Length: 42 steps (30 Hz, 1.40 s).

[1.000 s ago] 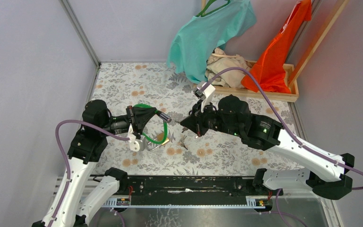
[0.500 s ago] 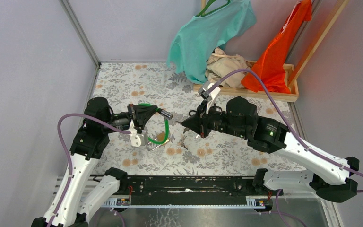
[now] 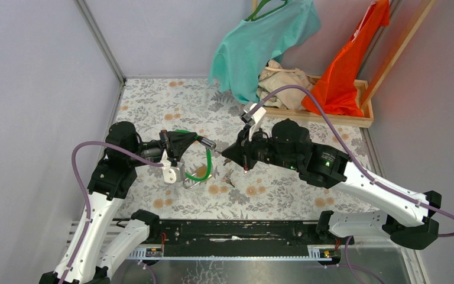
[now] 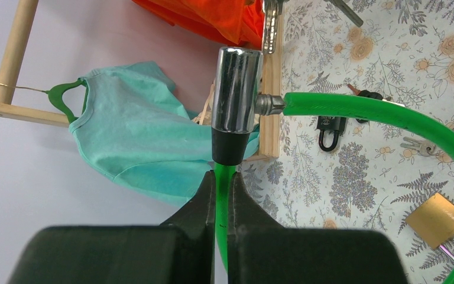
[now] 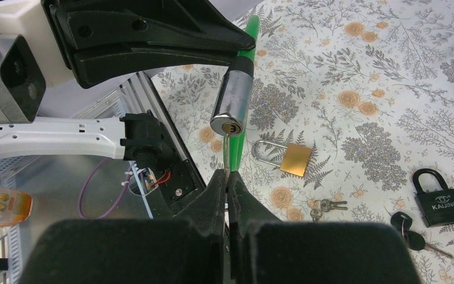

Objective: Unlock with the key

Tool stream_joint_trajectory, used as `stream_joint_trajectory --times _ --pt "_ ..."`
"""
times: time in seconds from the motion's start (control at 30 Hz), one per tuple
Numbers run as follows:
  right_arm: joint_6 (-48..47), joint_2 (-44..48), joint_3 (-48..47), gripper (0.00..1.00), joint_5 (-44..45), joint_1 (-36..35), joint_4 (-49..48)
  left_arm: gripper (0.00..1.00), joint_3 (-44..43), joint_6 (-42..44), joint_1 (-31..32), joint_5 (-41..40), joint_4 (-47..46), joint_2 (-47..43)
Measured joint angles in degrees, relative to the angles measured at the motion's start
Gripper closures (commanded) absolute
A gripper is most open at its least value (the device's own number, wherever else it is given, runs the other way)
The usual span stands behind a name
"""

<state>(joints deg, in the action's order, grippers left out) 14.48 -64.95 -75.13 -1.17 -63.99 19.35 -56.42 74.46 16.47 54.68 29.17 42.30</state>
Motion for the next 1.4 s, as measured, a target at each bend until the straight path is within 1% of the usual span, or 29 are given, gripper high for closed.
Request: stream_joint_trajectory --times 1.4 --pt "-0.8 -0.7 -2.4 1.00 2.2 0.0 0.9 1.00 0.0 0.0 0.0 -0.3 0.2 -0.1"
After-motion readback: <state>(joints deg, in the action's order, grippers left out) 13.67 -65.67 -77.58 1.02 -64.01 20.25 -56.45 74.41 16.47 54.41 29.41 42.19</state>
